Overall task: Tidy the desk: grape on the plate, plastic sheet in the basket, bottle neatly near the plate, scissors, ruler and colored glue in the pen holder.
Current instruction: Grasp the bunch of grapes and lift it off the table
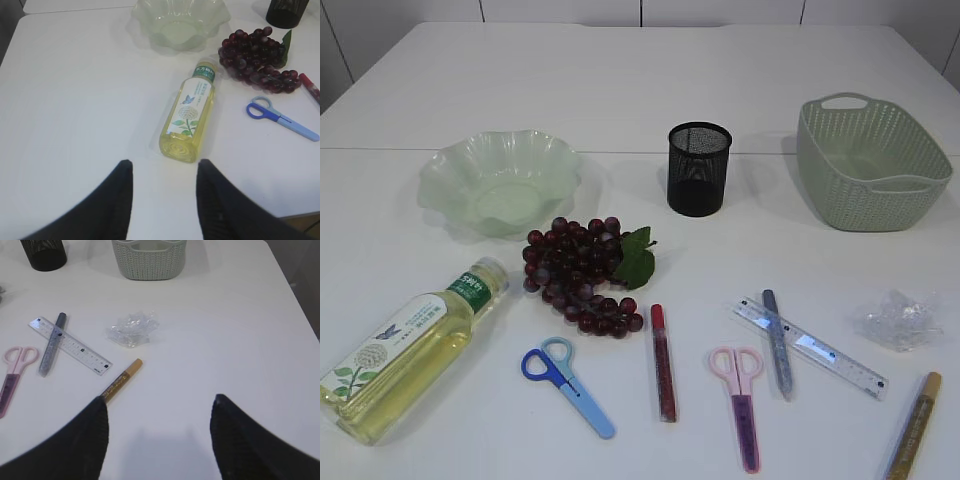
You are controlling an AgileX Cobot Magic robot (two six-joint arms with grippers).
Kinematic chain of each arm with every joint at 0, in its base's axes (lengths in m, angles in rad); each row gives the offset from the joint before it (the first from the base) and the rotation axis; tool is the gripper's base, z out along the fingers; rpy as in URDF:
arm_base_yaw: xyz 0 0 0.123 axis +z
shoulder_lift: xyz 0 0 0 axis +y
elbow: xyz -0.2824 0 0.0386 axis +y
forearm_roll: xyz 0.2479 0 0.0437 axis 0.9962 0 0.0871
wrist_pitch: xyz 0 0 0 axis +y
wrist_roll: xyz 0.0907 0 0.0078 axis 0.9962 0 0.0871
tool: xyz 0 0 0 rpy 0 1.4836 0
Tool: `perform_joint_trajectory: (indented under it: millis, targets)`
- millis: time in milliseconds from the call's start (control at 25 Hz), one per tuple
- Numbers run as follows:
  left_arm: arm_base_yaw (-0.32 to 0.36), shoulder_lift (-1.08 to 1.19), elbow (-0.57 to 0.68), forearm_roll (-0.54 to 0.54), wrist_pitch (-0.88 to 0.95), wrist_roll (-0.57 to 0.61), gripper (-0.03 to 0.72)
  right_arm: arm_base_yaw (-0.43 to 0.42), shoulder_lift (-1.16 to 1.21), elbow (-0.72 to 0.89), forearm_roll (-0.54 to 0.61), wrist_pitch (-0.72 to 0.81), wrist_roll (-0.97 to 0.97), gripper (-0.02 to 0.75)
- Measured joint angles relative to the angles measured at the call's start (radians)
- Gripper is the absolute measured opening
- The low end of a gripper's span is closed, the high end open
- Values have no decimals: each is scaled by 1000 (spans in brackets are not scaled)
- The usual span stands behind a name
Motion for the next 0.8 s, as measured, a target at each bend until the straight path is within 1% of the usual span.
perform_joint_trajectory:
  millis: [800]
  targets:
    - [0, 0, 0, 0, 0, 0, 308, 0, 0, 0, 0, 0, 0, 503]
